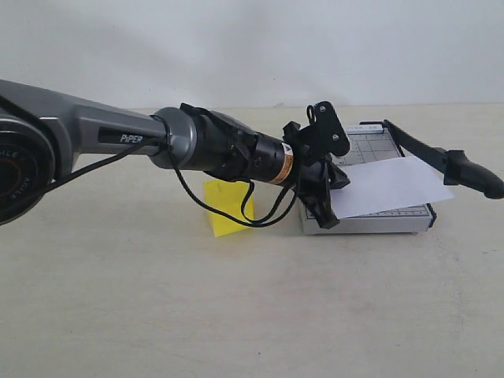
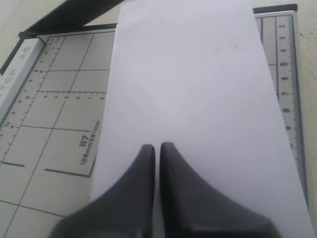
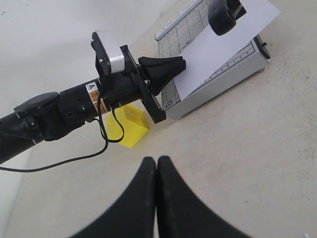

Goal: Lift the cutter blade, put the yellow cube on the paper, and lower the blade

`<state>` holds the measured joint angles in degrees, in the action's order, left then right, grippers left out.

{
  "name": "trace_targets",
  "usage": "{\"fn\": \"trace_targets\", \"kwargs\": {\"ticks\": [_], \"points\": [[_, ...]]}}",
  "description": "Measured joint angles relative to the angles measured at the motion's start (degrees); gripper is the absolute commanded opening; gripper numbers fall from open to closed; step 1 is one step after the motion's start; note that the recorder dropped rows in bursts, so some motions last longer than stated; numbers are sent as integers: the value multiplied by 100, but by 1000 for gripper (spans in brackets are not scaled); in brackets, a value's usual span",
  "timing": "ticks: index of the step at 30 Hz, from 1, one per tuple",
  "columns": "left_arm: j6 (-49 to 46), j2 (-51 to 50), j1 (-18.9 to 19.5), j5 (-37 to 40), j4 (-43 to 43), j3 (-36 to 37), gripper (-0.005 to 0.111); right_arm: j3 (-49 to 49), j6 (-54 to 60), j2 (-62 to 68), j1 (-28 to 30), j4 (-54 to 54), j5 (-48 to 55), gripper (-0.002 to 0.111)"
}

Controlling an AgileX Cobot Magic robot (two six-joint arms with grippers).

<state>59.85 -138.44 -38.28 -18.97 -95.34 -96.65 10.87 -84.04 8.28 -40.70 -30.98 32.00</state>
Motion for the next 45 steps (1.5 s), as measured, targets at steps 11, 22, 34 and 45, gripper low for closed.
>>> {"fn": "trace_targets", "kwargs": {"ticks": [11, 22, 34, 45], "points": [[-401, -133, 0, -157, 555, -235, 5, 0, 2, 0, 0, 0, 0, 0], [-411, -182, 0, -364, 544, -319, 5, 0, 2, 0, 0, 0, 0, 0], [-662, -81, 0, -443, 473, -309, 5, 0, 2, 0, 0, 0, 0, 0], [110, 659, 13, -254, 365, -301, 39, 0, 2, 0, 0, 0, 0, 0]]}}
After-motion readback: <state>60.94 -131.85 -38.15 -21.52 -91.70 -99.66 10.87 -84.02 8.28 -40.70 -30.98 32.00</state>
